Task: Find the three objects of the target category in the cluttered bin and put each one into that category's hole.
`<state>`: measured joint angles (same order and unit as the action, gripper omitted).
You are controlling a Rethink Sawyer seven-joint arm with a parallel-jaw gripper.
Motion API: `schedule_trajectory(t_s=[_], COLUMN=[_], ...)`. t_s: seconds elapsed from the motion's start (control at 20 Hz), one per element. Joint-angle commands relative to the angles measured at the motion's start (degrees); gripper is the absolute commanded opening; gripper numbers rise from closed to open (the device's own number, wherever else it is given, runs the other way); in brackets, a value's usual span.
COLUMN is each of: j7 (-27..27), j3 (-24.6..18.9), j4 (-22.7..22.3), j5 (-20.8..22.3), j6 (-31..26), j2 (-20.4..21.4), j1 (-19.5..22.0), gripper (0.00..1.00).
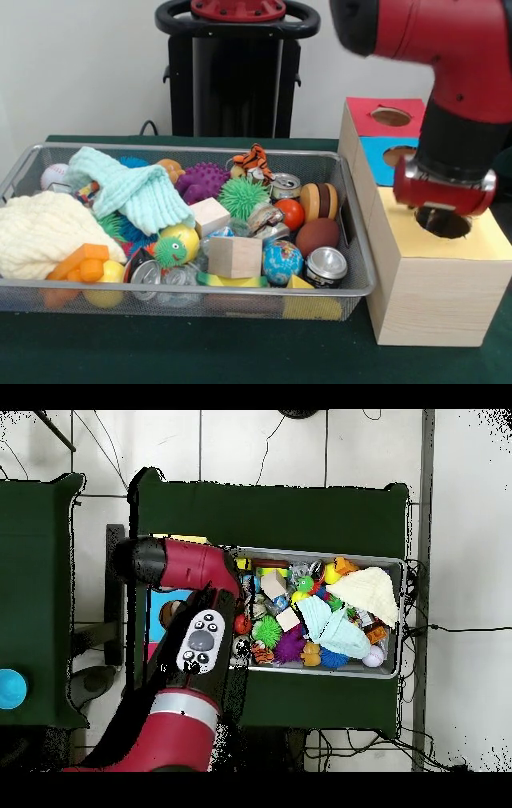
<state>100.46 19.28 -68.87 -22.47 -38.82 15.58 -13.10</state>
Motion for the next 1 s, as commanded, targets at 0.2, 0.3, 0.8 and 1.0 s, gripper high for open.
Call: schedule_trajectory(t_s=[0.2,0.3,0.8,1.0], j7=[1.42,0.49,1.63,1.55], j3=[-18.98,-21.36,-21.33,-19.95], j4=[-3.55,-3.80,-1.76,-2.95], j5=[-1.02,-0.64,2.57,4.11], j6=[12.05,14.20,5.04,0.05], j2=[-12.28,-13.29,-11.38,-6.51], j1=[10.28,11.85,11.80,10.78], gripper=[0.00,0.00,0.00,0.00])
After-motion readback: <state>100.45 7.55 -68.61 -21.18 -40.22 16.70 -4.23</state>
